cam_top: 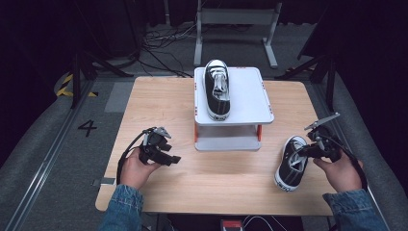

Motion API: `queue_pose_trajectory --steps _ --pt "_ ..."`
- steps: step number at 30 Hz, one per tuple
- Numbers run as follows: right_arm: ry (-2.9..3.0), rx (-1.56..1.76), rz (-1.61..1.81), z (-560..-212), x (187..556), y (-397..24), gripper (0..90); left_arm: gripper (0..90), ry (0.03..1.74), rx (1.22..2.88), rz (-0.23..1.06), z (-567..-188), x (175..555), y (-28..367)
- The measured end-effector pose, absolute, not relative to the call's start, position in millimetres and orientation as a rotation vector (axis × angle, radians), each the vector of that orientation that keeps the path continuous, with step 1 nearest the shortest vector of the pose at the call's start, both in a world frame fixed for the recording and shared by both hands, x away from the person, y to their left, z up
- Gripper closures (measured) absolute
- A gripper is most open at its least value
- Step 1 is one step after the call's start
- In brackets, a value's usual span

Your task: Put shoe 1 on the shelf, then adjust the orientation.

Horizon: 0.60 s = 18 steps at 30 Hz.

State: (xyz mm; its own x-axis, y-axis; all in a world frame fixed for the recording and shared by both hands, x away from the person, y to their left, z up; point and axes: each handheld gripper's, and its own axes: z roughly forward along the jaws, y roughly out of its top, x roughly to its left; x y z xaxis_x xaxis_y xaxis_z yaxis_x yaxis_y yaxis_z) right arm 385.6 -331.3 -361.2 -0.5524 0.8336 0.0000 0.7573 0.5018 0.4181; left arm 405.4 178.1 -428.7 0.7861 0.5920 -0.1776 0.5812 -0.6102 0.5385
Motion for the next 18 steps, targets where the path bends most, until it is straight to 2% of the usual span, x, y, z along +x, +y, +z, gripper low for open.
queue_pose_trajectory --steps 18 --pt "2.526 1.137 0.57 -286.7 417.2 -321.4 77.4 34.3 0.87 2.386 0.031 -427.2 403.5 179.6"
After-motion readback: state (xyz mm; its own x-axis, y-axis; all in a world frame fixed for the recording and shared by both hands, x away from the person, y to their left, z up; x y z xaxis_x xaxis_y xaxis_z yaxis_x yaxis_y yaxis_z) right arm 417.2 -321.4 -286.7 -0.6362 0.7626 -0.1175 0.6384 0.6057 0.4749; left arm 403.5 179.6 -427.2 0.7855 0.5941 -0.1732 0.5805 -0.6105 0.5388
